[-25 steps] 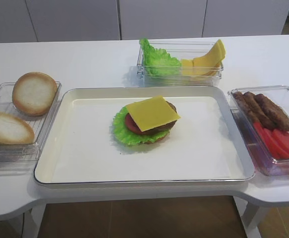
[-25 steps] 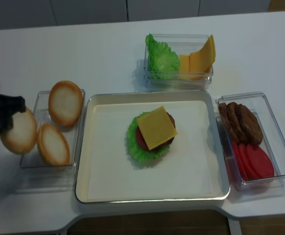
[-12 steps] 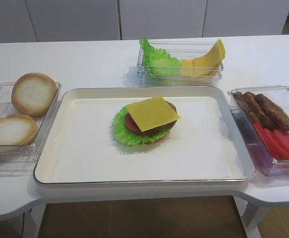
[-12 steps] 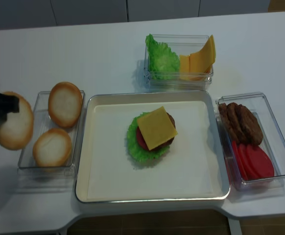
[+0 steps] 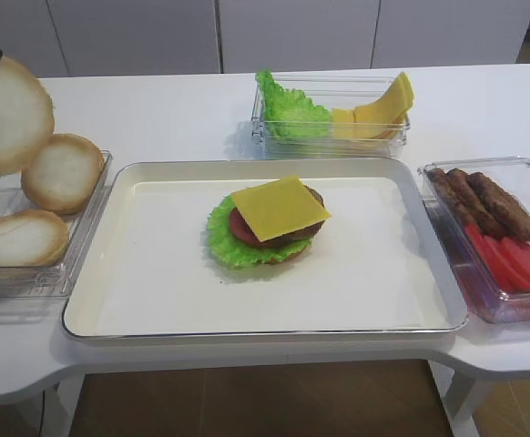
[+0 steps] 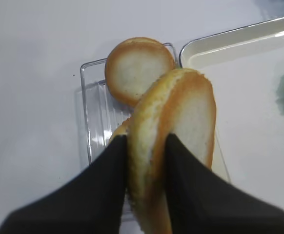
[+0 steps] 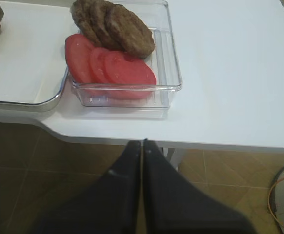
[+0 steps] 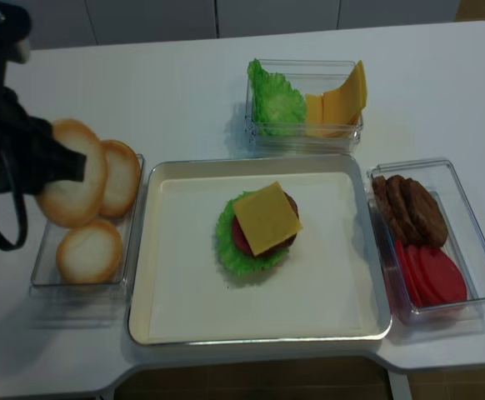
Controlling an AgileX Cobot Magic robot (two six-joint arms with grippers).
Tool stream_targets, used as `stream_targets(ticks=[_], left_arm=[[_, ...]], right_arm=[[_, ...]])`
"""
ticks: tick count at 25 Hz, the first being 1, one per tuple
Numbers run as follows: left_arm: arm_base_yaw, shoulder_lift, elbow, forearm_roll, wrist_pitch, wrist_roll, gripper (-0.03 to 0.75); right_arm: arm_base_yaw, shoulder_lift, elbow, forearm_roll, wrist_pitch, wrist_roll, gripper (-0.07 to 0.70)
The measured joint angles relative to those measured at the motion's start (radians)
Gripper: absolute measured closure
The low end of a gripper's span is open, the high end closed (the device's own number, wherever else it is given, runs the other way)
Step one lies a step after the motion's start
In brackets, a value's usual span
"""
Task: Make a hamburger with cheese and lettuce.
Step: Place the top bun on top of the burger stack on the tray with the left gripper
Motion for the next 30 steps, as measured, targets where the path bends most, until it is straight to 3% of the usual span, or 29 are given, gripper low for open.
stream_targets(ticks=[6, 14, 20, 30], left_arm=[[-0.212, 0.101, -0.072, 0.142, 0.092, -0.068, 0.546], [-0.466, 0.306, -0.195, 0.342, 0.173, -0.154, 0.546], [-0.564, 0.447, -0.314, 0.443, 0.182, -0.167, 0.547], [-0.648, 0.652, -0.448, 0.636, 0.167, -0.171, 0.548]], right_arm=[[0.0, 0.0, 0.0, 0.0, 0.0, 0.0, 0.605], [0.0, 0.0, 0.0, 0.0, 0.0, 0.0, 0.605], [0.0, 0.0, 0.0, 0.0, 0.0, 0.0, 0.605], [0.0, 0.0, 0.0, 0.0, 0.0, 0.0, 0.605]])
